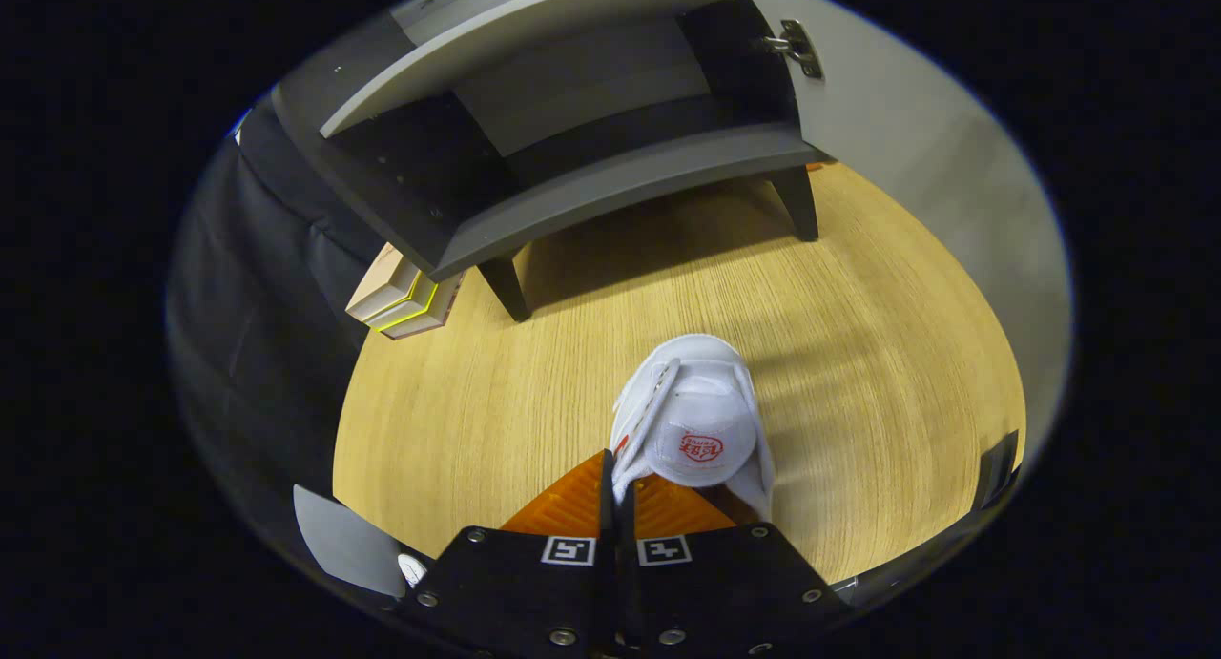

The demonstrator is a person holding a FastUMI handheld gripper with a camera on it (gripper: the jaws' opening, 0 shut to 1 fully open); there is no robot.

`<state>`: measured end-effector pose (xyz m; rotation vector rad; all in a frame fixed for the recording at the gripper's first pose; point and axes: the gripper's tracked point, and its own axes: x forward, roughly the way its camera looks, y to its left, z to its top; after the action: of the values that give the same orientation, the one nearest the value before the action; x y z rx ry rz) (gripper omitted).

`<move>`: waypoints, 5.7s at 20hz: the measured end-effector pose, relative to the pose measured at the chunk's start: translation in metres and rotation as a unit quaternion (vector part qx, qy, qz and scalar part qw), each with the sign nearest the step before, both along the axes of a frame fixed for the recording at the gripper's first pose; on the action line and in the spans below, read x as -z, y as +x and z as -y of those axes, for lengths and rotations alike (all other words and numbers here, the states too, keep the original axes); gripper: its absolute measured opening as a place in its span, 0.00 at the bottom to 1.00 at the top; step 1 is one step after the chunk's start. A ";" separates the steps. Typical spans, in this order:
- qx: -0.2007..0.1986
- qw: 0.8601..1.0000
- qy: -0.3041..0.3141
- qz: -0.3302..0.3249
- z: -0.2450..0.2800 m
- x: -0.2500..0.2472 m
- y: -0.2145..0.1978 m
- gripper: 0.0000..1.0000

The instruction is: Open the shoe cabinet door, grab the shoes and put them into the shoe cabinet, then close the shoe cabinet door.

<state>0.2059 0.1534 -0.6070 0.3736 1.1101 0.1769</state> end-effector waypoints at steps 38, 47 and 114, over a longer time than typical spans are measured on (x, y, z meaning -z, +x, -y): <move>0.007 0.960 0.021 0.278 0.000 -0.266 0.275 0.02; -0.004 0.960 0.003 0.281 -0.013 -0.235 0.346 0.02; 0.006 0.925 -0.022 0.379 0.337 -0.388 -0.020 0.95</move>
<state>0.1863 -0.1832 -0.2193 0.2351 0.3432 0.2579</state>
